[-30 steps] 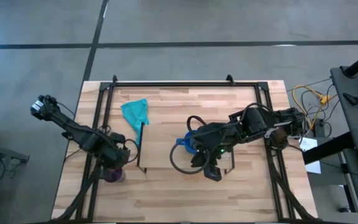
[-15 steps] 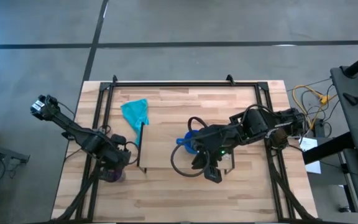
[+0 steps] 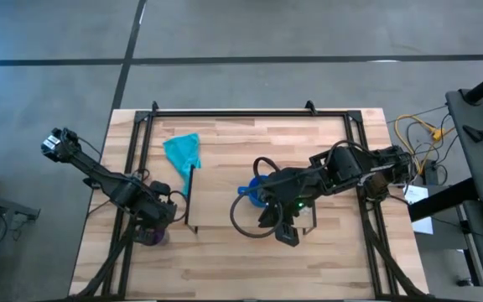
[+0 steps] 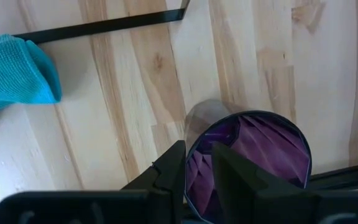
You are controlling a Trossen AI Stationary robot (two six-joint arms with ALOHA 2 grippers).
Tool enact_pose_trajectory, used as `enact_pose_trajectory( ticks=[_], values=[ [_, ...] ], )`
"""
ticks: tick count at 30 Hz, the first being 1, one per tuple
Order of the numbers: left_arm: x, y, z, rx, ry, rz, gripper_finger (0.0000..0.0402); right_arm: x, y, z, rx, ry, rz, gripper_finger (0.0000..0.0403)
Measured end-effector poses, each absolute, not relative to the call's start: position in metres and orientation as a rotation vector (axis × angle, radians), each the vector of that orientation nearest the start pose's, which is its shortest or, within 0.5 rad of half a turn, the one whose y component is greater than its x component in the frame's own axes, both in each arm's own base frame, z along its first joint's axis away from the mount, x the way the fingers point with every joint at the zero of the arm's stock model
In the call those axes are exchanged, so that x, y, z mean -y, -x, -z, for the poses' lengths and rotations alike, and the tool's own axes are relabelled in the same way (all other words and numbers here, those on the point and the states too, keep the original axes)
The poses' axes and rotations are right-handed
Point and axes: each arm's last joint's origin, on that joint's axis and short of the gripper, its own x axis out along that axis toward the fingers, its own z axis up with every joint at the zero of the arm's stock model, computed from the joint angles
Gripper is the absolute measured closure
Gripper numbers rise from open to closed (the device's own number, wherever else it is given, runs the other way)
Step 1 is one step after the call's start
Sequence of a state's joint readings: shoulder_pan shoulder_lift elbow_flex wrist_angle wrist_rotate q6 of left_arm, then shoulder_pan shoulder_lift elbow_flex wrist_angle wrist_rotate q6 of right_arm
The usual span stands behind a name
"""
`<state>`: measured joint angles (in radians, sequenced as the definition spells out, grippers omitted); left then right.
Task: Stack small to large cups/mugs on shelf
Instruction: Put the purple glass on the shelf
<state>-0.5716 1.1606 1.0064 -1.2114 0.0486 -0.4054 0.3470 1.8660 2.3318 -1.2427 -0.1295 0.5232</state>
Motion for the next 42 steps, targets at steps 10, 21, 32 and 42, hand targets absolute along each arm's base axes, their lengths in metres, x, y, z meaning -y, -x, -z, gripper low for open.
enact_pose_trajectory(
  ticks=[10, 21, 32, 42],
  values=[
    [0.100, -0.152, -0.258, -1.451, -0.042, 0.221, 0.0338, -0.125, -0.335, -0.452, -0.876, -0.402, -0.238, 0.0337],
    [0.101, -0.154, -0.251, -1.432, -0.034, 0.229, 0.0338, -0.125, -0.335, -0.452, -0.876, -0.401, -0.238, 0.0337],
    [0.100, -0.153, -0.238, -1.442, -0.031, 0.222, 0.0344, -0.125, -0.335, -0.452, -0.876, -0.399, -0.239, 0.0337],
    [0.106, -0.157, -0.259, -1.430, 0.082, 0.282, 0.0396, -0.125, -0.335, -0.452, -0.875, -0.394, -0.240, 0.0337]
  ],
)
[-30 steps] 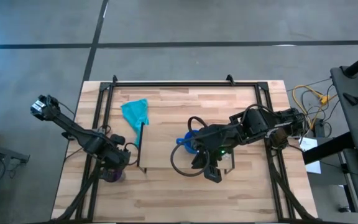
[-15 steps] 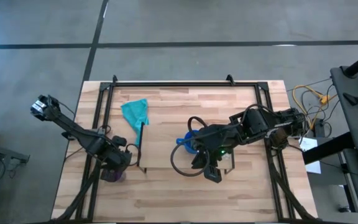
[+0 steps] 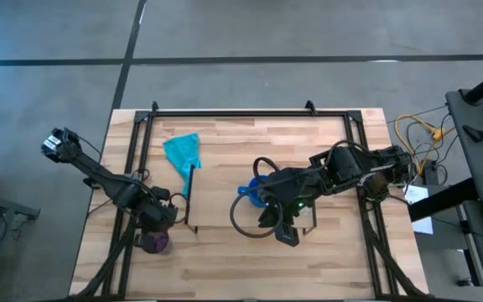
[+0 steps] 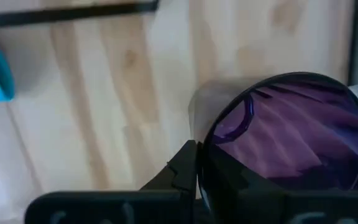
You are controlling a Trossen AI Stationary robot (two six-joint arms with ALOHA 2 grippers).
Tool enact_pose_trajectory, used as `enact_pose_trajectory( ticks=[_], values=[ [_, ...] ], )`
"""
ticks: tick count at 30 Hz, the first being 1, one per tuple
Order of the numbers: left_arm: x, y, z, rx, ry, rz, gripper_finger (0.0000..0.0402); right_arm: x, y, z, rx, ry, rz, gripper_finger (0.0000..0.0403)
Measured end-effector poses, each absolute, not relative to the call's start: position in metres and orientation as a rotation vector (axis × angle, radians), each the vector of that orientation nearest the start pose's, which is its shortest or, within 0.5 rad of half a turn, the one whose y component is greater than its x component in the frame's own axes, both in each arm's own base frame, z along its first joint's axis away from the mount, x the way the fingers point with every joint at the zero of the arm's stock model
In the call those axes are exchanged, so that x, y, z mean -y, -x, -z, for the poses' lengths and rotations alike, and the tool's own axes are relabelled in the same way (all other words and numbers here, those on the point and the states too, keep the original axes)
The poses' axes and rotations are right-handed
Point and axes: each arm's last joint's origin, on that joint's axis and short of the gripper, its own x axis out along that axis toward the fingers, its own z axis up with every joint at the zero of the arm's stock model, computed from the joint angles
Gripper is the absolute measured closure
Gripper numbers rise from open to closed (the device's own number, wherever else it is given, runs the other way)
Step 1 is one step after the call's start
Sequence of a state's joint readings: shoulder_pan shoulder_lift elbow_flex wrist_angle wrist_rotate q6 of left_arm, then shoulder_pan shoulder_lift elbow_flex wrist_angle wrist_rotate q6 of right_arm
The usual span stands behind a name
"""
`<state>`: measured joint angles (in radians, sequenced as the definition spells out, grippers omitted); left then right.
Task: Stack small to large cups/mugs on shelf
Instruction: Put the purple glass on the shelf
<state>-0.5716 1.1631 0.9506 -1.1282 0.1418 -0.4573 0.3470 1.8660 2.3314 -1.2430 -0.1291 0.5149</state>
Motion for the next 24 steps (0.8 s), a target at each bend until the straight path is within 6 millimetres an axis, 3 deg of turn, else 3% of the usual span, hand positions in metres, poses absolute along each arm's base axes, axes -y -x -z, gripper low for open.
enact_pose_trajectory(
  ticks=[4, 8, 16, 20, 24],
  values=[
    [0.109, -0.162, -0.288, -1.369, 0.156, 0.280, 0.0399, -0.125, -0.335, -0.452, -0.875, -0.392, -0.241, 0.0337],
    [0.110, -0.166, -0.329, -1.248, 0.192, 0.306, 0.0399, -0.125, -0.335, -0.452, -0.875, -0.385, -0.244, 0.0337],
    [0.100, -0.179, -0.404, -1.054, 0.173, 0.165, 0.0400, -0.125, -0.335, -0.452, -0.863, -0.307, -0.279, 0.0337],
    [0.097, -0.194, -0.425, -1.007, 0.097, 0.180, 0.0400, -0.125, -0.335, -0.452, -0.859, -0.279, -0.292, 0.0337],
    [0.093, -0.215, -0.426, -1.053, 0.003, 0.169, 0.0400, -0.125, -0.334, -0.451, -0.865, -0.278, -0.290, 0.0337]
  ],
)
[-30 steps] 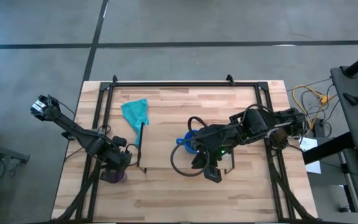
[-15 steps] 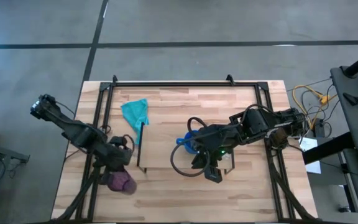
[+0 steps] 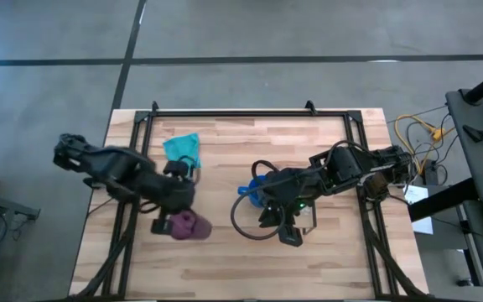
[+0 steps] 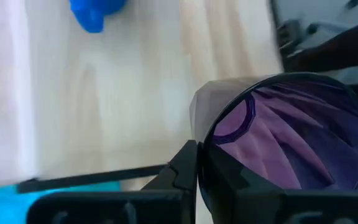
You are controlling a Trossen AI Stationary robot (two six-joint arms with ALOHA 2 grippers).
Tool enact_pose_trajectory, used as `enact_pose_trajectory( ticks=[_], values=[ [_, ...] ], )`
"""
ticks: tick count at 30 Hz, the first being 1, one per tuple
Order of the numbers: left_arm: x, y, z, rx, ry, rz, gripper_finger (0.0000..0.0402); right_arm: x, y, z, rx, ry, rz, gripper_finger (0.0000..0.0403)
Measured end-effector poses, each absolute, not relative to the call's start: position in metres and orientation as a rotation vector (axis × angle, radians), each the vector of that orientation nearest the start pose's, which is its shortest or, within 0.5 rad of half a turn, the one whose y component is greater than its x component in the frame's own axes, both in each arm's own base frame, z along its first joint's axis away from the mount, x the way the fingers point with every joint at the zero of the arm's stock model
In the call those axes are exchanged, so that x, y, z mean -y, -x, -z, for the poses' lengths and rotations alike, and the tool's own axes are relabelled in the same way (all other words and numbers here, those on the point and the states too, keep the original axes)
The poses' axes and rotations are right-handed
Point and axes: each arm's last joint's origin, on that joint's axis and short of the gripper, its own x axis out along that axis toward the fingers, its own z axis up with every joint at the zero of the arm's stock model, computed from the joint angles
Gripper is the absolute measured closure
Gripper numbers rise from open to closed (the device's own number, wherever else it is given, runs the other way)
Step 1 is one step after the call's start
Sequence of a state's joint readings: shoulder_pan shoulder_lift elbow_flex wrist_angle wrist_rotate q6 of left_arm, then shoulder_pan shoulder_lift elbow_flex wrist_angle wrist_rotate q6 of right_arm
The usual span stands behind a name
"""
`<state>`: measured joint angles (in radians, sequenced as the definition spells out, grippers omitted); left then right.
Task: Stack small to large cups/mugs on shelf
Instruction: Put the purple glass on the shelf
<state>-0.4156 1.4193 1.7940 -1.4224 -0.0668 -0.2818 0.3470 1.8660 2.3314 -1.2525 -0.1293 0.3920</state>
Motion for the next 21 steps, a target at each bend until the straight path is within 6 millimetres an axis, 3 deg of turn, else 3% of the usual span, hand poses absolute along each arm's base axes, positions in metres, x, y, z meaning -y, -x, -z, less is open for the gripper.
enact_pose_trajectory(
  ticks=[9, 15, 21],
  values=[
    [0.059, -0.260, -0.410, -1.136, -0.044, 0.008, 0.0400, -0.125, -0.334, -0.451, -0.865, -0.278, -0.291, 0.0343],
    [0.032, -0.259, -0.414, -1.114, 0.008, -0.095, 0.0400, -0.127, -0.332, -0.450, -0.868, -0.241, -0.235, 0.0345],
    [0.025, -0.256, -0.418, -1.109, 0.118, -0.077, 0.0400, -0.128, -0.329, -0.448, -0.836, -0.133, -0.046, 0.0345]
  ],
)
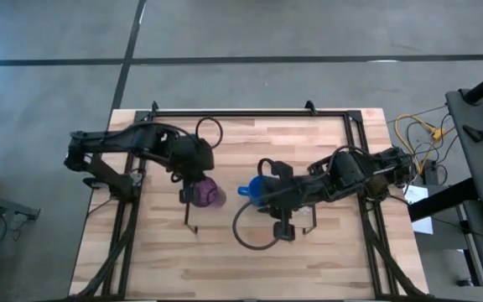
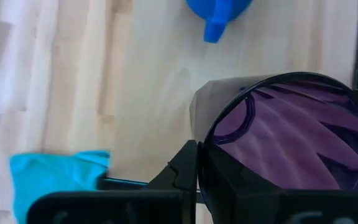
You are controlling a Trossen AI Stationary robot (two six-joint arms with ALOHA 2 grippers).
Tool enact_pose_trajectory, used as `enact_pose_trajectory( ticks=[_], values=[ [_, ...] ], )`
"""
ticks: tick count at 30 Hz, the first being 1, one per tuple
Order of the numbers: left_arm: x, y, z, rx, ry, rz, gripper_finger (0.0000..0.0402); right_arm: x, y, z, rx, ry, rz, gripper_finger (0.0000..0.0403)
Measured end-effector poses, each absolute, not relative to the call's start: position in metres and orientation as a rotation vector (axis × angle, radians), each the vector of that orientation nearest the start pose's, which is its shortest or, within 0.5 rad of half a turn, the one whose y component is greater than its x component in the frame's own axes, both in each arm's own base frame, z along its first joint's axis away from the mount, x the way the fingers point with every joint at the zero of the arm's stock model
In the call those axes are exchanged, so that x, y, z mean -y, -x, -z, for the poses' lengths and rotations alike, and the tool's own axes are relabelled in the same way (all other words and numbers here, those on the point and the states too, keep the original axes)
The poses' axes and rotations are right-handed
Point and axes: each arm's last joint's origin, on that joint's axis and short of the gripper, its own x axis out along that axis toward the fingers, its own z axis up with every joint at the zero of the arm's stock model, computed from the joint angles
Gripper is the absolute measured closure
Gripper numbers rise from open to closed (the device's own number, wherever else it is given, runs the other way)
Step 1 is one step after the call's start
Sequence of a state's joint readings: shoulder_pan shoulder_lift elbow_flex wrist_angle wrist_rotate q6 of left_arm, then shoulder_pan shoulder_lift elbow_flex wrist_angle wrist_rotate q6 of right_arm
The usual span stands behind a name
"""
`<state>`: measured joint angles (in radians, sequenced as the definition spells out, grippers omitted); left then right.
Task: Stack small to large cups/mugs on shelf
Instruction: Put the purple glass on the shelf
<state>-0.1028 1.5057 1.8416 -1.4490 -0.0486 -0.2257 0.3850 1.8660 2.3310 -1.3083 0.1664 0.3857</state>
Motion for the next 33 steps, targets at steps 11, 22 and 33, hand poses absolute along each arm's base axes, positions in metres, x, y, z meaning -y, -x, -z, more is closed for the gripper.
enact_pose_trajectory(
  ticks=[11, 22, 33],
  values=[
    [0.022, -0.267, -0.402, -1.211, 0.125, -0.092, 0.0400, -0.128, -0.327, -0.451, -0.804, -0.082, -0.028, 0.0344],
    [0.017, -0.272, -0.396, -1.241, 0.137, -0.111, 0.0400, -0.132, -0.326, -0.450, -0.809, -0.078, -0.040, 0.0344],
    [0.015, -0.277, -0.394, -1.233, 0.162, -0.101, 0.0400, -0.133, -0.325, -0.450, -0.811, -0.069, -0.046, 0.0344]
  ],
)
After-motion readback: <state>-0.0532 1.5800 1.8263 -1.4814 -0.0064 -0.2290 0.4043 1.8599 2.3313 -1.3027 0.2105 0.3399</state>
